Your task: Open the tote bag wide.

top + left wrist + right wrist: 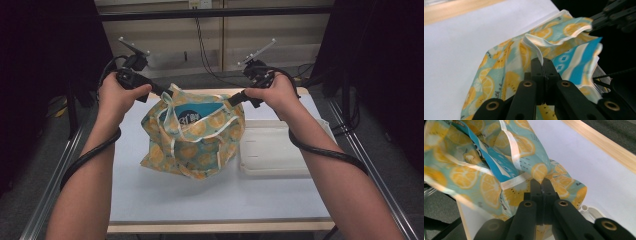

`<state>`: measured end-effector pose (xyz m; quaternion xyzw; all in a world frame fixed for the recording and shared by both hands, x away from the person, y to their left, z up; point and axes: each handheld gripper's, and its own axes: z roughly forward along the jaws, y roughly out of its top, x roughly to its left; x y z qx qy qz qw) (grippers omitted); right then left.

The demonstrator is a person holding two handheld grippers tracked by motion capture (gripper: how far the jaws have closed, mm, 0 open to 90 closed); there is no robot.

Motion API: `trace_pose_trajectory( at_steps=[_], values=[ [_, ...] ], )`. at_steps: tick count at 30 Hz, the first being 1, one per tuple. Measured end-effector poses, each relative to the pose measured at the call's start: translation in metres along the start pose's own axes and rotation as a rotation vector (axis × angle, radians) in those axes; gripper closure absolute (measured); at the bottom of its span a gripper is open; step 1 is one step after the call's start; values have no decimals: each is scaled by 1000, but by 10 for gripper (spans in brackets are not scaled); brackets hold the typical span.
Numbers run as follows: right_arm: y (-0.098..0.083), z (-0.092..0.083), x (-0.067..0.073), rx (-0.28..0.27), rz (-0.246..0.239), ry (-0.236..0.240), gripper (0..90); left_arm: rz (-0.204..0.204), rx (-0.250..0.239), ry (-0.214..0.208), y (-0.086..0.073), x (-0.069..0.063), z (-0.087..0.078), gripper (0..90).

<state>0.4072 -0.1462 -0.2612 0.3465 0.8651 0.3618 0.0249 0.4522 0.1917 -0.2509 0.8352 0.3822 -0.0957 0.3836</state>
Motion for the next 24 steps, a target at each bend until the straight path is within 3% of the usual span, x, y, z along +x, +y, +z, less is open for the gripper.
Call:
trace_pose_trajectory(
  at_steps=[2, 3, 5, 8, 9, 12, 16, 24],
  values=[
    [-2, 1, -1, 4, -2, 1, 900, 8, 30, 2, -3, 7, 6, 890],
    [-3, 0, -1, 5, 1, 1, 898, -22, 18, -3, -5, 7, 9, 890],
    [-5, -1, -2, 3, 7, 4, 884, -7, 43, -16, -8, 11, 12, 891],
    [-6, -3, -1, 13, -2, 6, 834, -20, 47, -3, -12, 9, 15, 891],
    [-6, -4, -1, 10, 1, -2, 822, -4, 61, 7, -12, 11, 14, 890],
    [-5, -8, 2, 1, -6, 2, 755, -37, 56, 7, -16, 14, 15, 888],
    [-5, -12, 10, 22, -42, 5, 661, -46, 50, -8, -20, 16, 17, 889],
    [-10, -7, 20, 35, -102, 36, 528, -59, 54, 0, -25, 17, 14, 888]
  ],
)
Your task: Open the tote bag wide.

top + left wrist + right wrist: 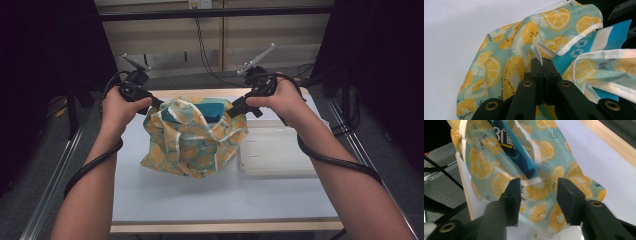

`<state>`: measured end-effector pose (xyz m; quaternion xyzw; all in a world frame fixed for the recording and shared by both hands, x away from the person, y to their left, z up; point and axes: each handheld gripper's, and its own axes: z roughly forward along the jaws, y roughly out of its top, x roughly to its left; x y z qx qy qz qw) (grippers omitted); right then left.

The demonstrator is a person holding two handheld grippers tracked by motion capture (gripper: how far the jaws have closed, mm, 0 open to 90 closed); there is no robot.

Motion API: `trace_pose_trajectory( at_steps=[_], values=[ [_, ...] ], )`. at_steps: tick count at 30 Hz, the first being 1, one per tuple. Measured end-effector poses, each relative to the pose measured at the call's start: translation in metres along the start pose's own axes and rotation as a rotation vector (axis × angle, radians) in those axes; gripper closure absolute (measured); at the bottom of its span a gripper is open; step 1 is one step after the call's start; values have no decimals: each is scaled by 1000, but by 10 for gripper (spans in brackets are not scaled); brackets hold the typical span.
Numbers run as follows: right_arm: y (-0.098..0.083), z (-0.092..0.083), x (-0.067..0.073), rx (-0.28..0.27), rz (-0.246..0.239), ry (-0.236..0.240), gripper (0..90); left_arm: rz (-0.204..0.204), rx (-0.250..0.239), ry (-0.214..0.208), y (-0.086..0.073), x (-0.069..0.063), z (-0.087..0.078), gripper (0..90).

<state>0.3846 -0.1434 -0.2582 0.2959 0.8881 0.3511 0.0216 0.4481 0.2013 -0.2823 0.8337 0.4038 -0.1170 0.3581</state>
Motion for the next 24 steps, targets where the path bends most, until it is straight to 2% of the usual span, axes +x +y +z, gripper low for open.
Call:
trace_pose_trajectory(
  at_steps=[6, 8, 12, 15, 16, 17, 18, 21, 24],
  values=[
    [-6, 8, 3, 3, -28, 27, 527, -1, -1, -6, -3, 2, 0, 889],
    [-8, 13, 3, 17, -47, 21, 517, -15, -10, -9, -4, 2, 0, 889],
    [-12, 25, 4, 25, -52, 42, 485, -4, -4, -2, -6, 3, -2, 889],
    [-12, 30, 4, 35, -68, 27, 477, -16, -9, -7, -7, 4, -2, 889],
    [-11, 32, 4, 35, -73, 29, 470, -6, -5, -6, -7, 5, -2, 889],
    [-11, 33, 4, 38, -73, 25, 471, -24, -17, -4, -7, 4, -2, 889],
    [-10, 34, 5, 47, -73, 18, 480, -12, -8, -7, -7, 6, -3, 889],
    [-10, 42, 4, 71, -96, 1, 544, -12, -15, -12, -7, 6, -2, 888],
    [-10, 46, 2, 74, -98, 2, 682, -19, -17, -17, -8, 6, -3, 889]
  ],
)
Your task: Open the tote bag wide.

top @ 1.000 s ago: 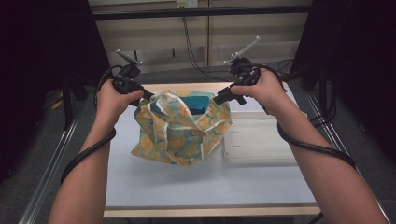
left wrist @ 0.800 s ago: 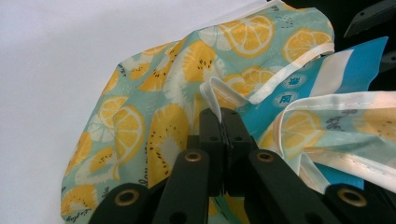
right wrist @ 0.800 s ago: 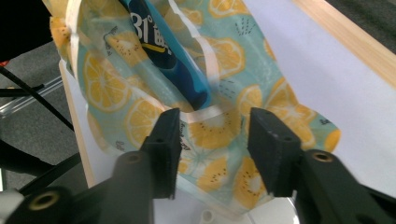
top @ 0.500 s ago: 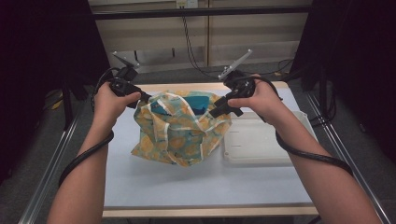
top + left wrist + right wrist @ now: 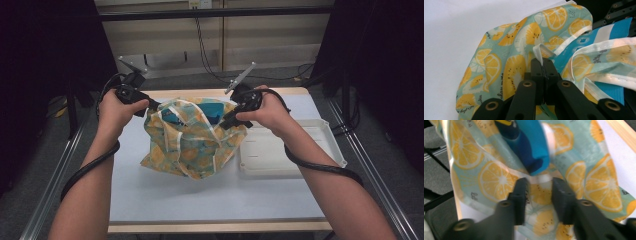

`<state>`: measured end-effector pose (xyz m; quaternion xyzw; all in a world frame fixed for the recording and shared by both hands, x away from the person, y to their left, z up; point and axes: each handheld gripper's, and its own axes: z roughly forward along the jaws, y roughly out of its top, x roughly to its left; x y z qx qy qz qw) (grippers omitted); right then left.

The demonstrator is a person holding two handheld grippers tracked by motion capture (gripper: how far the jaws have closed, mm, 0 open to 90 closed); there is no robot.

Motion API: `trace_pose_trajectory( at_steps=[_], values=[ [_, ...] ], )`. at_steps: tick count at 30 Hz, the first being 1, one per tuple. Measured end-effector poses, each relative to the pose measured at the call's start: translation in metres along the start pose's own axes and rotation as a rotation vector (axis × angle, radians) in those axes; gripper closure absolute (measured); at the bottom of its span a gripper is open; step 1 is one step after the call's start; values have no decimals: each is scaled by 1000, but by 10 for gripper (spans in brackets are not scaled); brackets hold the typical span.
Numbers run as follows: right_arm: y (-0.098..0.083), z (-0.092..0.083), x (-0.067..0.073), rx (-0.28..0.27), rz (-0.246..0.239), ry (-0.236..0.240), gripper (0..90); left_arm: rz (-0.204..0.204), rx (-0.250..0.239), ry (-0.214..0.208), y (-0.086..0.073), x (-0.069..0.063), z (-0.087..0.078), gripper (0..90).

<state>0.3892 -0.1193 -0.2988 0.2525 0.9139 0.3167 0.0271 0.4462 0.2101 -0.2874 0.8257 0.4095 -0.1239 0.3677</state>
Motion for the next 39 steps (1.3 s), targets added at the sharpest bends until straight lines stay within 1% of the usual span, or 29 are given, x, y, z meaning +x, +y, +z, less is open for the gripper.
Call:
trace_pose_trajectory(
  at_steps=[1, 2, 4, 5, 6, 7, 8, 9, 10, 11, 12, 13, 15, 17, 20, 21, 22, 23, 24, 26, 28, 30, 31, 32, 33, 34, 35, 36, 39],
  values=[
    [1, 0, 0, -4, 0, -3, 735, 11, 6, -1, 0, 1, -1, 889],
    [1, 0, 0, -5, -11, 8, 777, 5, -2, 1, 0, 1, -1, 889],
    [3, -1, 0, -9, 4, 14, 862, 5, 1, 3, -1, 1, -1, 888],
    [4, -2, 0, -2, -2, 33, 888, 5, 0, 3, -1, 1, -2, 888],
    [5, -3, 1, 3, -2, 29, 900, 5, -2, 3, -1, 1, -2, 888],
    [5, -4, 1, 9, 0, 21, 900, 6, -3, 3, -2, 1, -1, 888],
    [6, -5, 1, 16, 1, 28, 900, 4, -8, -2, -2, 1, -1, 887],
    [6, -6, 1, 15, 4, 34, 900, -1, -10, 8, -2, 1, -2, 887],
    [6, -8, 2, 14, 14, 33, 900, -2, -11, 0, -3, 2, -2, 887],
    [6, -10, 1, 16, 12, 30, 900, -19, -24, -2, -3, 1, -1, 887],
    [6, -11, 1, 16, 12, 37, 900, 1, -9, -3, -3, 3, -3, 887],
    [6, -11, 1, 17, 16, 36, 900, -7, -21, 1, -3, 2, -3, 887],
    [6, -14, 1, 23, 16, 35, 900, 6, -10, 9, -3, 3, -4, 887],
    [5, -16, 1, 20, 18, 35, 900, 5, -12, 7, -4, 2, -3, 887],
    [5, -18, 1, -12, 17, 29, 898, 4, -16, -2, -4, 2, -2, 886],
    [4, -18, 1, -14, 18, 38, 868, -10, -21, -3, -4, 1, -1, 886],
    [3, -18, 2, -25, 28, 33, 792, -8, -13, -5, -4, 2, -1, 885],
    [3, -16, 2, -21, 31, 13, 703, -10, -13, -9, -4, 2, -1, 885],
    [2, -14, 1, -3, 15, 21, 658, -4, -12, -8, -4, 2, -1, 885],
    [-1, -7, 1, -1, 23, 33, 577, 0, -11, -7, -4, 3, -1, 884],
    [-2, -1, 1, 7, 10, 22, 515, 5, -8, -6, -4, 3, -1, 884],
    [-4, 4, 0, 7, 8, 38, 530, -13, -20, -5, -4, 3, -1, 884],
    [-4, 8, -1, 8, 6, 30, 537, -12, -21, -2, -4, 4, 0, 884],
    [-4, 9, -1, 13, 8, 25, 596, -13, -24, 0, -4, 4, 0, 884],
    [-4, 11, -1, 20, -7, 28, 648, -13, -14, -12, -4, 4, 0, 884],
    [-4, 12, -1, 23, -6, 35, 700, -12, -15, -12, -4, 4, 0, 884],
    [-4, 13, 0, 23, -12, 34, 822, -12, -16, -12, -4, 4, 0, 884],
    [-4, 13, 0, 37, -28, 46, 883, -11, -16, -13, -4, 5, 1, 884],
    [-2, 14, 2, 58, -37, 55, 900, -3, -17, -10, -4, 5, 1, 884]
  ],
)
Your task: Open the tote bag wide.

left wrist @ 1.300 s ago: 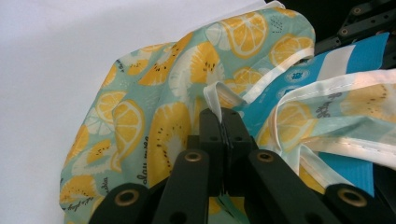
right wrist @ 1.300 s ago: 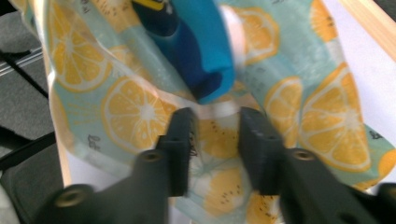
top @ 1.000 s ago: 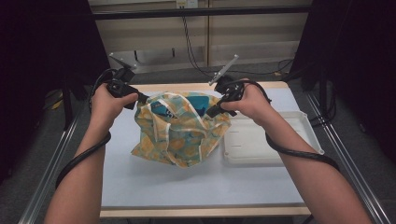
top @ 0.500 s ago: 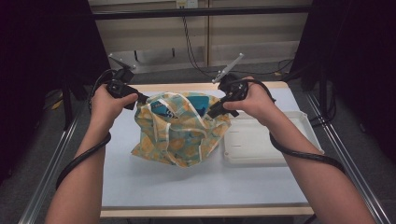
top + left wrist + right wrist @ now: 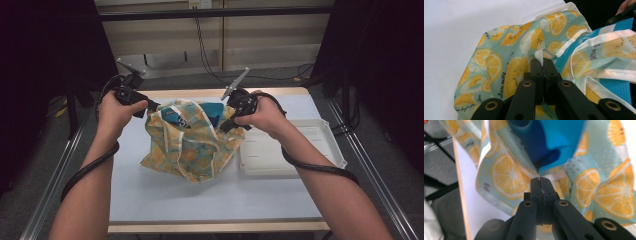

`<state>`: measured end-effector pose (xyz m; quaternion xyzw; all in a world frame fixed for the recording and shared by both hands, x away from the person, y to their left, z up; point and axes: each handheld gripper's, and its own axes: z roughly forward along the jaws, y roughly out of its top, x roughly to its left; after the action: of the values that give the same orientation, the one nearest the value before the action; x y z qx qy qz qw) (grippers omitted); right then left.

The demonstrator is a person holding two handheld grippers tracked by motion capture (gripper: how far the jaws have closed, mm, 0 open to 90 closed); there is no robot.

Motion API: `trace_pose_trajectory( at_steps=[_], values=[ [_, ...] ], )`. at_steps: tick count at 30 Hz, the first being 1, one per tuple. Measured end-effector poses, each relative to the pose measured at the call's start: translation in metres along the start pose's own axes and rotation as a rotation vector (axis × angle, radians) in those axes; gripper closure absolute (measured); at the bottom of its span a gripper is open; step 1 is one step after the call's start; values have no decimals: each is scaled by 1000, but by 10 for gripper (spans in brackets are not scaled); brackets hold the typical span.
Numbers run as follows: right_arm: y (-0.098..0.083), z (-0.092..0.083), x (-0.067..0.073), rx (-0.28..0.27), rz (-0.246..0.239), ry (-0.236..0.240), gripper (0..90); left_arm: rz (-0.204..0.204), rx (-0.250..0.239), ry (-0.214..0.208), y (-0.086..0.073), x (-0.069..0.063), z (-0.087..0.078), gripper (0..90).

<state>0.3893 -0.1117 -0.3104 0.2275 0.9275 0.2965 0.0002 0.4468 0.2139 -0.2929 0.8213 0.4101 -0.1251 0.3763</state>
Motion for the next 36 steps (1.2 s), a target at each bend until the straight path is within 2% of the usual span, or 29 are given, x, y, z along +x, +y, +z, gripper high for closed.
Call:
trace_pose_trajectory(
  at_steps=[4, 9, 12, 13, 14, 16, 17, 19, 21, 22, 23, 27, 29, 31, 33, 34, 36],
  values=[
    [0, -3, 2, 22, 12, 18, 900, -13, -5, 4, -1, -2, 0, 884],
    [-1, -14, 3, 19, 41, 32, 900, -4, 0, 6, -1, 0, -1, 884],
    [0, -24, 3, -8, 52, 40, 900, -10, -3, 5, -2, 0, -1, 884],
    [0, -29, 3, -27, 62, 27, 900, -7, -2, 5, -2, 0, -1, 884],
    [1, -33, 3, -31, 63, 34, 900, -17, -7, 0, -2, 1, -1, 884],
    [2, -43, 2, -54, 71, 24, 900, -6, 3, 3, -2, 2, -1, 884],
    [3, -46, 2, -57, 76, 26, 900, -21, -4, 0, -2, 1, 1, 884],
    [4, -51, 0, -68, 82, 17, 900, -10, 2, 3, -1, 2, 2, 884],
    [6, -56, -1, -83, 92, 9, 900, -20, -3, -2, -2, 2, 3, 884],
    [7, -60, -2, -100, 91, 23, 900, -17, -8, -2, -2, 3, 3, 884],
    [8, -64, -2, -120, 98, 15, 900, -17, -4, 3, -3, 4, 3, 884],
    [12, -74, -3, -124, 104, 11, 900, -37, -13, -9, -6, 8, -2, 889],
    [13, -83, -5, -159, 118, -10, 900, -39, -10, -2, -7, 10, -5, 890],
    [15, -88, -7, -171, 138, -13, 900, -33, -10, 2, -8, 11, -7, 890],
    [17, -92, -10, -173, 156, -27, 900, -55, -30, 2, -9, 11, -8, 891],
    [18, -93, -11, -186, 165, -28, 900, -32, -11, 8, -9, 13, -10, 891],
    [20, -95, -15, -204, 180, -28, 900, -39, -13, 15, -10, 13, -10, 891]
  ],
)
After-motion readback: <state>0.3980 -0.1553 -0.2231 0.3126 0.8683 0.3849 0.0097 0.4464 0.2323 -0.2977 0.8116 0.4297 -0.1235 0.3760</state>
